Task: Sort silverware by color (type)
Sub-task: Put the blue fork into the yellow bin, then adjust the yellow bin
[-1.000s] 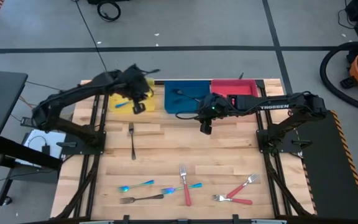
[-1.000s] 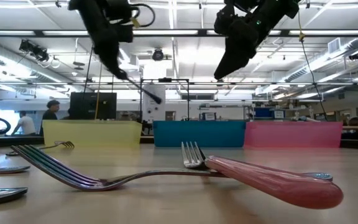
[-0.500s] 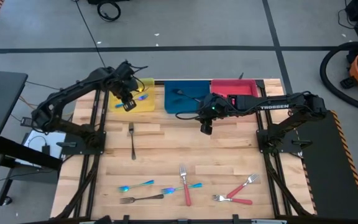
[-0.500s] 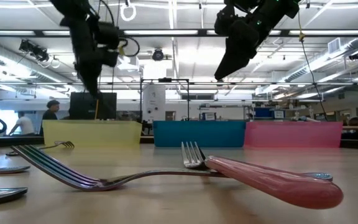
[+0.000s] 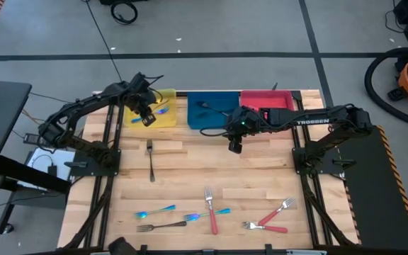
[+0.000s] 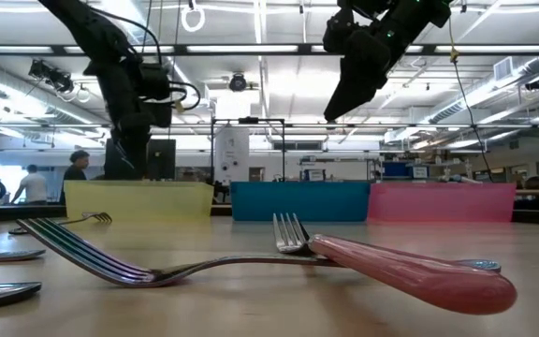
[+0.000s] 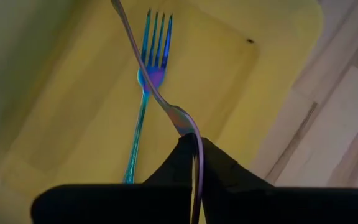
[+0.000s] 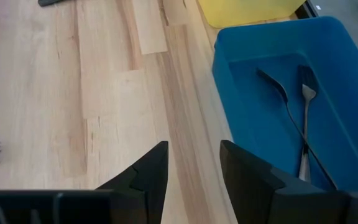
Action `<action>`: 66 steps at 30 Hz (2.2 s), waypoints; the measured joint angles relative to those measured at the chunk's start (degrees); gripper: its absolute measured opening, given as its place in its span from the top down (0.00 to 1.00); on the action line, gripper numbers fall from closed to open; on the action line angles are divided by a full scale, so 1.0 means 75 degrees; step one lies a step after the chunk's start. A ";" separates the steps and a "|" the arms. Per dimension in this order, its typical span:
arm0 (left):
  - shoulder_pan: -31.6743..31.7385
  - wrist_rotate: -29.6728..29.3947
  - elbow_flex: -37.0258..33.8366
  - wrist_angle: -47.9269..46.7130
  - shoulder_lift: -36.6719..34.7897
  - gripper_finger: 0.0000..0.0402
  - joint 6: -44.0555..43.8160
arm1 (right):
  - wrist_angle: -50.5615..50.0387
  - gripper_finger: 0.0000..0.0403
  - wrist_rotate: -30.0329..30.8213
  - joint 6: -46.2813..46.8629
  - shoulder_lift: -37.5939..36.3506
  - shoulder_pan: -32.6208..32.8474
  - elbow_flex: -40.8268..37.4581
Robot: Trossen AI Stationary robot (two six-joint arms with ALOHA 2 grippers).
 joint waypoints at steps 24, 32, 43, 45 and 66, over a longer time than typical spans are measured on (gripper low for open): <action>0.0241 -0.0582 -0.0770 0.0628 -0.0003 0.94 -0.0572 | -0.0084 0.62 0.0000 0.0310 0.0000 0.0005 0.0000; 0.0238 -0.0664 -0.0767 0.0783 -0.0003 0.83 -0.0644 | -0.0131 0.62 -0.0003 0.0344 0.0000 0.0005 0.0000; 0.0220 -0.0631 -0.0767 0.0905 -0.0003 0.73 -0.1505 | -0.0148 0.62 -0.0920 0.1881 0.0000 0.0096 0.0000; 0.0143 -0.0621 -0.0767 0.0899 -0.0003 0.73 -0.1688 | -0.0145 0.62 -0.1101 0.2305 0.0000 0.0255 0.0000; -0.3662 0.0663 -0.0761 0.1671 -0.0003 0.73 -0.1672 | -0.1532 0.62 -0.0908 0.5393 0.0000 0.2470 0.0000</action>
